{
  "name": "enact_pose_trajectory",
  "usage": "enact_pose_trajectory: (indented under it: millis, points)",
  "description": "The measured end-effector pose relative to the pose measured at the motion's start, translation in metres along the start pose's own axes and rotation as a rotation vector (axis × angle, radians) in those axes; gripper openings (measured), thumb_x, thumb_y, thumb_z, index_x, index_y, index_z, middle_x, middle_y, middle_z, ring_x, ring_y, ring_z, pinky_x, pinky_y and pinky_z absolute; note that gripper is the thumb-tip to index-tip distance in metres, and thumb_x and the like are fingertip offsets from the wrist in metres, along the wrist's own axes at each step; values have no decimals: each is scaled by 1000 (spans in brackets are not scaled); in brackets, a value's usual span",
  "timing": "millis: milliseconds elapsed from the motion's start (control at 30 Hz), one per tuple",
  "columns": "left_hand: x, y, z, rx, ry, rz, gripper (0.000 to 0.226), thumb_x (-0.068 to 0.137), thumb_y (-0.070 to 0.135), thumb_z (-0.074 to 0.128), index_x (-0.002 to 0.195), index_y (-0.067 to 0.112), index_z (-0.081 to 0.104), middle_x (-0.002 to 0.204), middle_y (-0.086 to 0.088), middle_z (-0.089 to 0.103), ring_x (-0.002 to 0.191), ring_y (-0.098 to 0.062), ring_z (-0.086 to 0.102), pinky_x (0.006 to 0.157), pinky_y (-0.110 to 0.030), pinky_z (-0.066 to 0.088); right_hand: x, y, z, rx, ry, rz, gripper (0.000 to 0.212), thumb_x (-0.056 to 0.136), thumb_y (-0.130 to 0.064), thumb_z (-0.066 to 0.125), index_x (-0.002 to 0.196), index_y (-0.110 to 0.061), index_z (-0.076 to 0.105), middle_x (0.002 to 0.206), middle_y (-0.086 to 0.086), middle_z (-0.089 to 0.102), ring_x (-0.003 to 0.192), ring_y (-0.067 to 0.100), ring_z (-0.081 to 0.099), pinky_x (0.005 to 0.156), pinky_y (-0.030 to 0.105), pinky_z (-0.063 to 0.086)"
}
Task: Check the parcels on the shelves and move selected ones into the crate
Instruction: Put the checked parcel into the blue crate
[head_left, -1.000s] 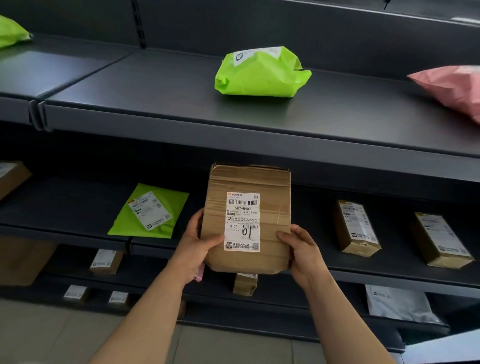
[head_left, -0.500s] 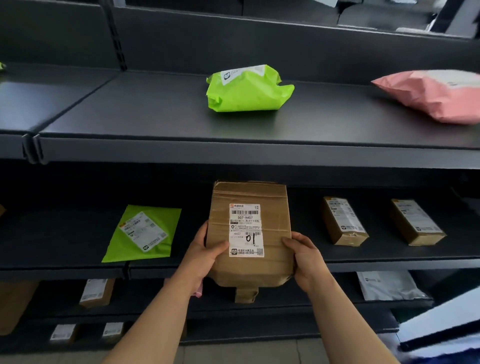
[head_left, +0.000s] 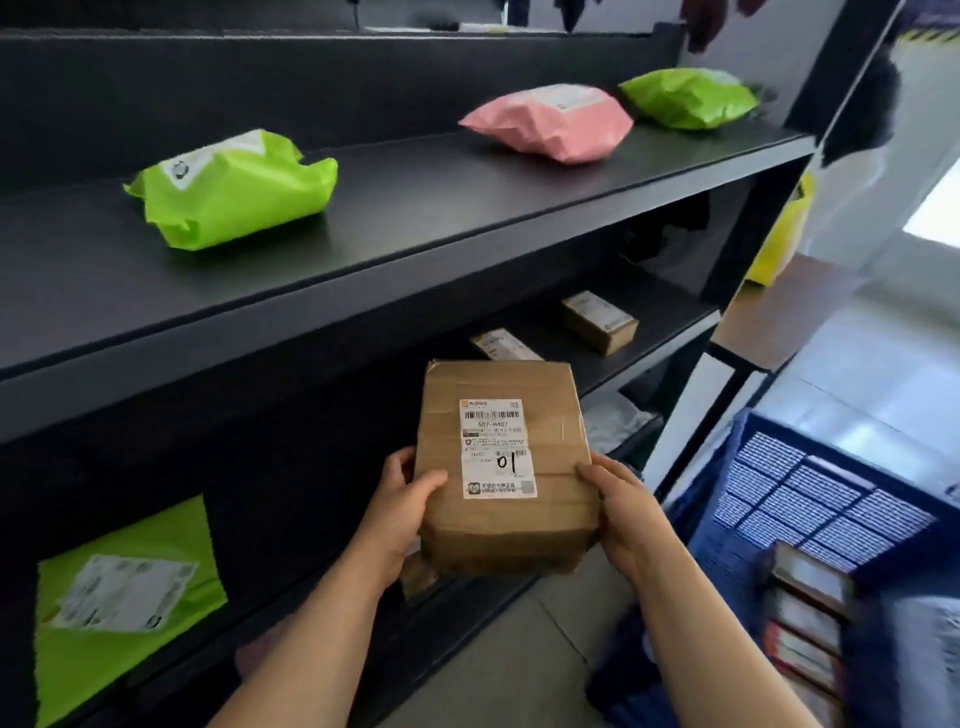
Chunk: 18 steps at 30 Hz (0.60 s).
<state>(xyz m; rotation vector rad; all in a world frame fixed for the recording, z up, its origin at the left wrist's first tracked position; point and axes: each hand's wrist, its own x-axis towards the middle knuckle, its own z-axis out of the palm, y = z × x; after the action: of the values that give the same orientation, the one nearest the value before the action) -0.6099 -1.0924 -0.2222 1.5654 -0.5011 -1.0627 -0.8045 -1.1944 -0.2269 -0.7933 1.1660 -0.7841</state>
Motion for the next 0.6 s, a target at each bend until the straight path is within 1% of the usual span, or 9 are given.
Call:
enact_pose_trajectory:
  millis: [67,133,200,267,400,433,500,533,600]
  points:
    - [-1,-2,23,50,-82,-1,43,92,17,56,133,24,42,103,5,59,91,-10,57,69,-25,45,-8,2,-28,61,67,-18,13,92,-14,59,105,-14,62,97,10,69,88,25,63,83,43,53]
    - [-1,-6,48,92,-167,-5,45,91,15,56,134,22,45,112,0,62,97,-13,59,79,-29,48,-14,5,-58,94,138,-21,13,93,-15,59,106,-15,62,101,10,69,93,27,63,90,45,51]
    - [1,-11,75,122,-249,-14,47,90,15,57,135,23,47,118,-3,64,100,-14,60,80,-28,48,-20,7,-89,143,209,-12,14,94,-15,58,107,-16,61,102,10,69,93,27,64,90,44,51]
    - [3,-15,106,152,-329,-32,49,89,16,58,136,23,46,120,-2,64,103,-14,61,80,-27,48,-24,9,-120,211,274,-4,14,94,-15,57,107,-17,60,101,10,69,91,26,64,87,45,52]
    - [11,-27,175,225,-471,-59,52,89,17,61,139,20,47,121,-3,64,108,-18,62,96,-34,48,-22,15,-185,292,405,16,18,94,-19,57,112,-18,59,108,10,68,97,28,64,85,45,53]
    - [14,-30,194,239,-501,-62,51,89,17,62,138,19,48,120,-2,65,108,-18,62,96,-35,49,-19,16,-202,310,435,24,21,94,-20,57,115,-18,59,110,11,68,100,29,64,87,46,53]
    - [18,-35,236,268,-553,-54,45,89,15,62,133,19,51,116,-1,65,106,-17,62,88,-31,50,-13,17,-237,354,491,41,29,93,-22,59,122,-17,58,112,12,68,104,32,64,93,50,52]
    - [21,-39,258,284,-569,-52,46,89,15,62,134,18,50,116,-1,64,106,-17,62,84,-29,49,-9,16,-255,373,515,47,31,93,-22,59,123,-16,58,113,12,68,105,33,64,95,52,50]
    - [25,-47,302,328,-586,-47,46,90,16,62,134,14,48,121,-4,61,109,-19,59,84,-28,46,-1,13,-290,405,553,65,29,94,-22,57,123,-16,58,113,13,68,105,33,63,97,53,49]
